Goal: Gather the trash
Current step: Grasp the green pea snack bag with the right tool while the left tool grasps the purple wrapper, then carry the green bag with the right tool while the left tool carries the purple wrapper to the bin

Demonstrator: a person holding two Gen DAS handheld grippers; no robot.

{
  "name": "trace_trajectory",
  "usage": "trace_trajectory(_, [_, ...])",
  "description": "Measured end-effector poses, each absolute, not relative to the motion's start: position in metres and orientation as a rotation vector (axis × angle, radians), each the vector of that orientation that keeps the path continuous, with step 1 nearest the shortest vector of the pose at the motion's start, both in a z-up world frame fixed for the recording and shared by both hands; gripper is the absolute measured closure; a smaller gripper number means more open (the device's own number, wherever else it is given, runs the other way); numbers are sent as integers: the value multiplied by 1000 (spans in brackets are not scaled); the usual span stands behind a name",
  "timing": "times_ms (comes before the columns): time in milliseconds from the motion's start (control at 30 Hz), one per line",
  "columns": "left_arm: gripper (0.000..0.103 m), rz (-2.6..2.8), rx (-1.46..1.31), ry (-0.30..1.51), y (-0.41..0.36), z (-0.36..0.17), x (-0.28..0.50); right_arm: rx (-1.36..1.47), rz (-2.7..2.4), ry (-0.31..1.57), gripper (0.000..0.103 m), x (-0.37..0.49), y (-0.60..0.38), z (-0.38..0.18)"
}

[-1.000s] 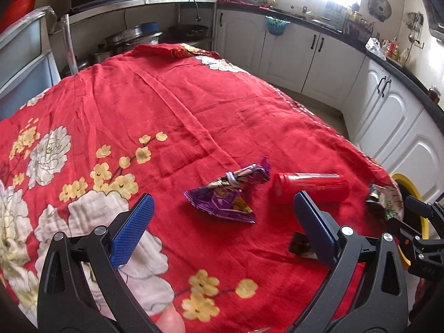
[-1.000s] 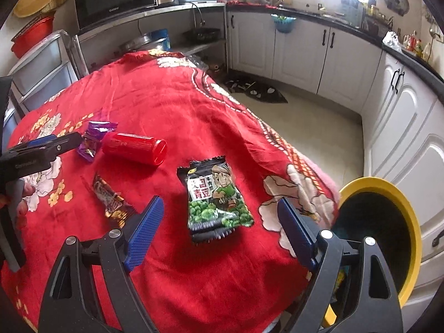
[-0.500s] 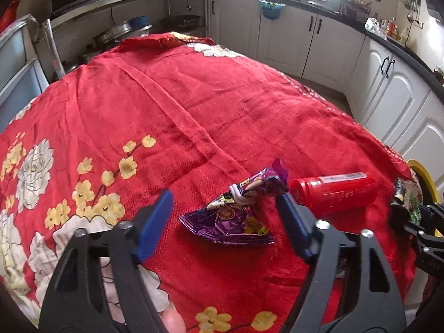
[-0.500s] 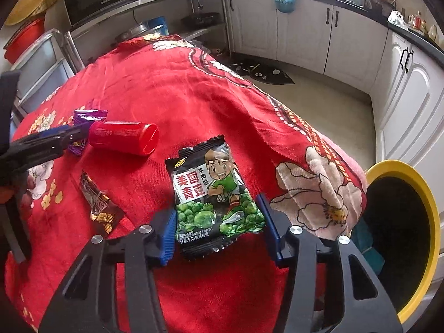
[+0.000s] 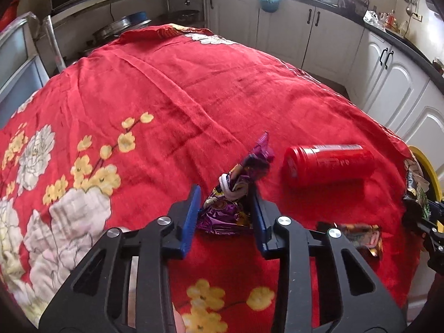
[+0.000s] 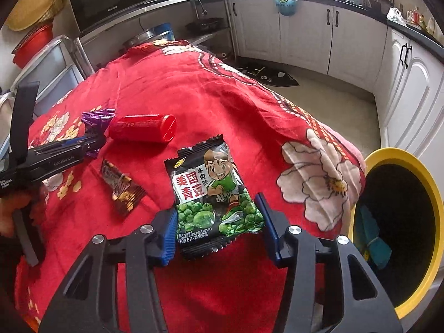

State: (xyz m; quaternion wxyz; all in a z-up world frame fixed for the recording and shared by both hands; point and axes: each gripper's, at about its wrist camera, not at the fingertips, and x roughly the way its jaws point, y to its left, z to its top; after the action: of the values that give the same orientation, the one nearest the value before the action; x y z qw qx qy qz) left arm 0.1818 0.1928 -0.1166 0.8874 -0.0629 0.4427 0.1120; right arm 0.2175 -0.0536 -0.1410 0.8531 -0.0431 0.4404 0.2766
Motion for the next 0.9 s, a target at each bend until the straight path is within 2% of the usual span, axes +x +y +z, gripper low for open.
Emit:
trace_trajectory(400, [79,172,-194,924,184,-104,150,-61,596,902,55,196,-61,-132])
trace_trajectory(900, [79,49,-169,825,134,-55,134,3,580,814,55,176,-98,-95])
